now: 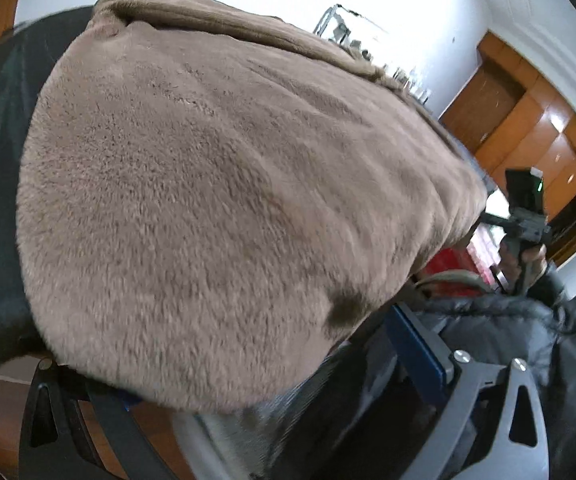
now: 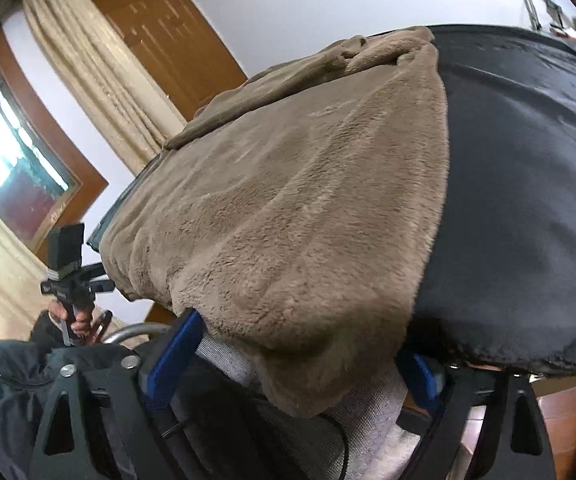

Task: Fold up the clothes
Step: 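Grasp the fleece end with the right gripper and lift it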

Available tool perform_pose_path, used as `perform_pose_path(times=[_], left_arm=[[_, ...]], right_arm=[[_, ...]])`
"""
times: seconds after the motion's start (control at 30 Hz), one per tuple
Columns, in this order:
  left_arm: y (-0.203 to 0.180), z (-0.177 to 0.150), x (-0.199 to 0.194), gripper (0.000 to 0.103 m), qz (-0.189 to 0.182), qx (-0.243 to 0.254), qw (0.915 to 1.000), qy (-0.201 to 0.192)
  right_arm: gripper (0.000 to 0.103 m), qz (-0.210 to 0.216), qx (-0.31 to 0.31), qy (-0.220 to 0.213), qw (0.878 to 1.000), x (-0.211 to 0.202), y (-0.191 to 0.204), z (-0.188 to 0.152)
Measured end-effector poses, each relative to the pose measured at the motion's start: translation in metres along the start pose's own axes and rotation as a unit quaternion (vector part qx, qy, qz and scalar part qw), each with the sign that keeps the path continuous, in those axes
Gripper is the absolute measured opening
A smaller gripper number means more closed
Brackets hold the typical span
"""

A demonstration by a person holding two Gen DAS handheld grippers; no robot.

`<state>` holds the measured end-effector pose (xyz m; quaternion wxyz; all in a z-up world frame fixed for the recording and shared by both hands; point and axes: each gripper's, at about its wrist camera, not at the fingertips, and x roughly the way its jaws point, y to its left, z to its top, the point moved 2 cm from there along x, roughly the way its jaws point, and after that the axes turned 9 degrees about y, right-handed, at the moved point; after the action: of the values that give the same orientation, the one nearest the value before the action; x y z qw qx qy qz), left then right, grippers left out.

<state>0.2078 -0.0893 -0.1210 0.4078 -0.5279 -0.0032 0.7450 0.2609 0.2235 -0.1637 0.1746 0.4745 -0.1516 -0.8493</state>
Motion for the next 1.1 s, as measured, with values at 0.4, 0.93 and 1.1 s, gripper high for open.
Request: perform_pose_path(times=[0.4,0.93,1.1], left_arm=[[-0.011,-0.016,-0.02,0.043,-0.01,-0.008,0.9999,-0.007],[-0.023,-0.011,-0.091,0.014,-0.022,-0.017,0.9936,-0.11],[-0.019,-0.008,-0.115,0.014,-0.045,-0.043,0.9877,-0.144]], right_arm=[[0.018,-0.006,-0.076,0.016,0.997,-0.003,0.027,-0.008],[0.017,0.058,-0.137,-0.112,0.982,-0.055,0.063,0.014],[0.017,0.062,-0.132,-0.156,0.977,-0.073,0.067,0.025]])
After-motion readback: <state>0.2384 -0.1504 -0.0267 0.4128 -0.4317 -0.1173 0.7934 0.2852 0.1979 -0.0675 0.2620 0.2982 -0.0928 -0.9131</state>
